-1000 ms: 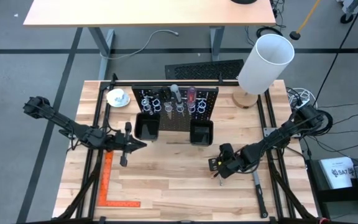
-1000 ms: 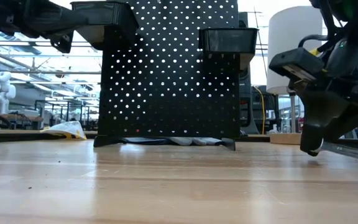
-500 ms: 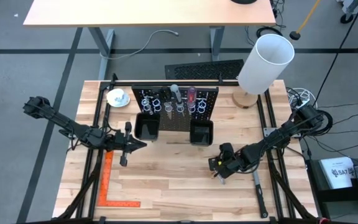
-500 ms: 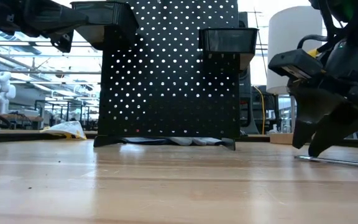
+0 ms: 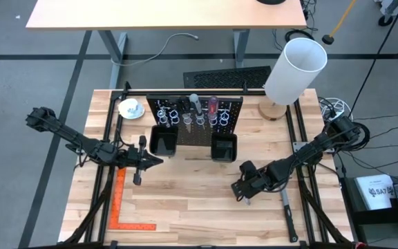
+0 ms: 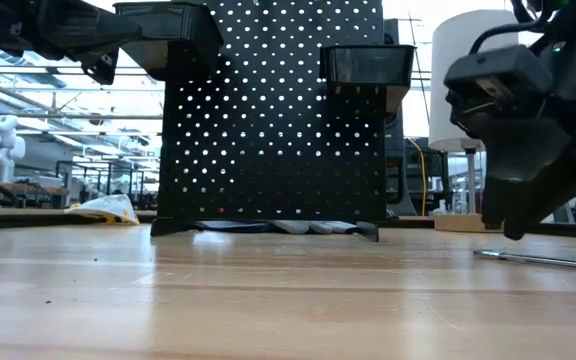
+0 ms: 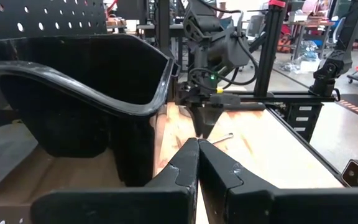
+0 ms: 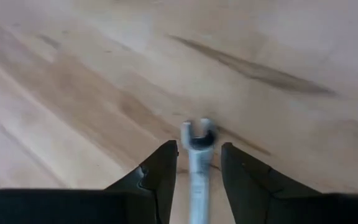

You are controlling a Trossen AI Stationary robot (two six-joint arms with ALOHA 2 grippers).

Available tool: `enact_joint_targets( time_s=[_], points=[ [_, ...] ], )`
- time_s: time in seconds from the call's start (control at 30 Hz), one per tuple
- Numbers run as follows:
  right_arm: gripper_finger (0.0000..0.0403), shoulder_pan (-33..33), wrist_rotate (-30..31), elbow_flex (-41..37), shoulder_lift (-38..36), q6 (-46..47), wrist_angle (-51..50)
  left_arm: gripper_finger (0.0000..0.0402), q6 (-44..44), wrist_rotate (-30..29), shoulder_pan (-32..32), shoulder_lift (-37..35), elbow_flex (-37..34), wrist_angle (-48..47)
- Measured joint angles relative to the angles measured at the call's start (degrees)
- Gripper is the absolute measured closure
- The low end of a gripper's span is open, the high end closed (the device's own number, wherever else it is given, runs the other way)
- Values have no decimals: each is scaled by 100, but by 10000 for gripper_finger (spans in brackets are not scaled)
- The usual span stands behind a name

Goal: Hang tools onto peg board
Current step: Remove the silver wrench from the black peg board

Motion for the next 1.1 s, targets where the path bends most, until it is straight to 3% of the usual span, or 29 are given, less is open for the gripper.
enact_joint_targets(
  time_s=[1.1],
  points=[
    [287,-131,-57,67,627,609,-129,388,-21,13,-1,-1,0,26]
  ],
)
